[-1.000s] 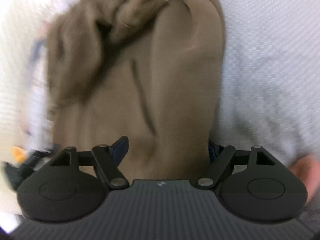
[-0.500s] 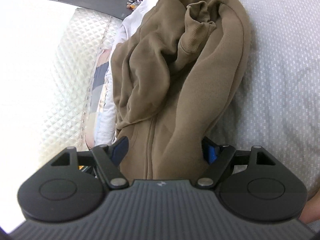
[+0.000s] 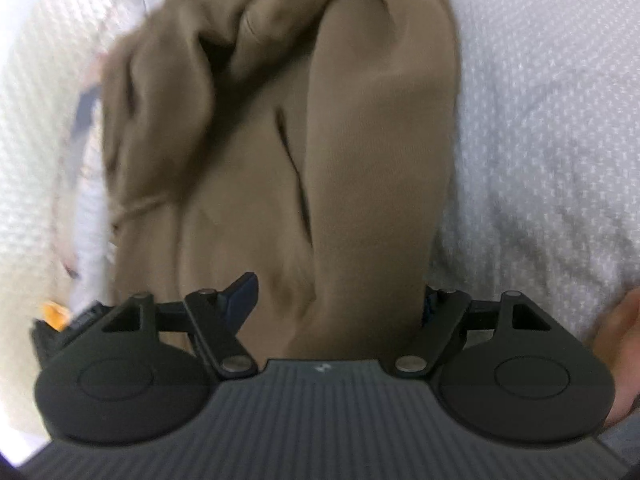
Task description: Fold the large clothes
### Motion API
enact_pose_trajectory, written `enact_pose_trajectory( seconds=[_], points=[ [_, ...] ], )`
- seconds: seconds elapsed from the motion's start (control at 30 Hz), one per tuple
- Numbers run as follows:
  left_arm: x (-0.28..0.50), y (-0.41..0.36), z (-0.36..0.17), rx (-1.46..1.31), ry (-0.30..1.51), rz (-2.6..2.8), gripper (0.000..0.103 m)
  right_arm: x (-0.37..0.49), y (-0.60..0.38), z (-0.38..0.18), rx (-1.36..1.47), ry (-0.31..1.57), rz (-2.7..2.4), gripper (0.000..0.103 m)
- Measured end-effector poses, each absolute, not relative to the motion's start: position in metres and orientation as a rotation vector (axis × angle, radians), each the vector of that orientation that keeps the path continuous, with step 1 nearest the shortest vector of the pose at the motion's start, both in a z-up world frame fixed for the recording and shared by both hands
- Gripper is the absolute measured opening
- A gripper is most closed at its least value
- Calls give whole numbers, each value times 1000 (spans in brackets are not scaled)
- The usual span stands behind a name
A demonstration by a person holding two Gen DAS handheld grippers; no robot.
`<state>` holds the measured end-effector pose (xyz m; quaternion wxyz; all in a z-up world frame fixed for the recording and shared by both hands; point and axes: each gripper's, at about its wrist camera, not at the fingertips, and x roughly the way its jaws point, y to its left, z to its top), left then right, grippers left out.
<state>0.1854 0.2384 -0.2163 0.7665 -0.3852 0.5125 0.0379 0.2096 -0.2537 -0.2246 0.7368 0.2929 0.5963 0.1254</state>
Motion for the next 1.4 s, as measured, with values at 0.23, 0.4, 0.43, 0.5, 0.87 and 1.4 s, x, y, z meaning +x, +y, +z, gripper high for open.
enact_pose_trajectory(
  seconds=[0.23, 0.4, 0.43, 0.5, 0.87, 1.4],
  points=[
    [192, 223, -217, -798, 1092, 79, 39, 207, -259, -215, 711, 1215, 322, 25],
    [184, 230, -199, -831, 1054, 33, 30, 196, -265, -185, 701, 1044, 433, 21],
    [182, 231, -192, -841, 1036, 18, 28, 197, -271, -182, 720, 1025, 444, 20],
    [178, 234, -180, -867, 1007, -1, 23, 193, -282, -177, 749, 985, 459, 20],
    [161, 241, -119, -925, 885, -73, 18, 185, -318, -134, 843, 773, 616, 18],
    [-27, 228, -58, -947, 758, -203, 16, 66, -349, -82, 877, 653, 721, 18]
  ],
)
